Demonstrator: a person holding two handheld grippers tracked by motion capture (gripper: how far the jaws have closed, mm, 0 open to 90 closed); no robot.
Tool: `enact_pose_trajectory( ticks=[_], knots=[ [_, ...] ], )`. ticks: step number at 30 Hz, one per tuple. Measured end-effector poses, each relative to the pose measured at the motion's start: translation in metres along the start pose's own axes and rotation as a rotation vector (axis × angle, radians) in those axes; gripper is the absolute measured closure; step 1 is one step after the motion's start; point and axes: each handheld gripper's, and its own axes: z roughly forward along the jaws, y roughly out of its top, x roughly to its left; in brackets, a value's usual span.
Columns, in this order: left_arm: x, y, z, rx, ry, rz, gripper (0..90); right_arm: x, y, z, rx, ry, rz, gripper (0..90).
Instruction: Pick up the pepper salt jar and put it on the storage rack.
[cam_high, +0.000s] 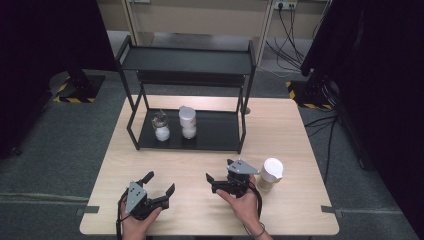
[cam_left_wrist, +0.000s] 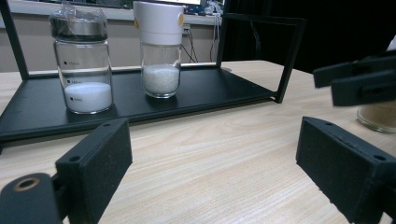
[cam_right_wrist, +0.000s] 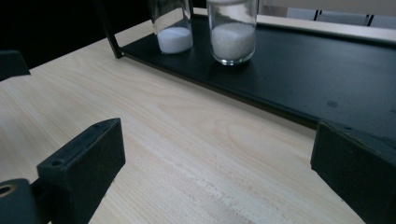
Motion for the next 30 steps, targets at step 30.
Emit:
enact_pose_trajectory(
  ticks=[30],
  knots=[
    [0.000, 0.000, 0.000, 0.000, 0.000, 0.000, 10.3, -0.003, 0.008, -0.080, -0.032, -0.003, -0.035, 3.5]
  ],
)
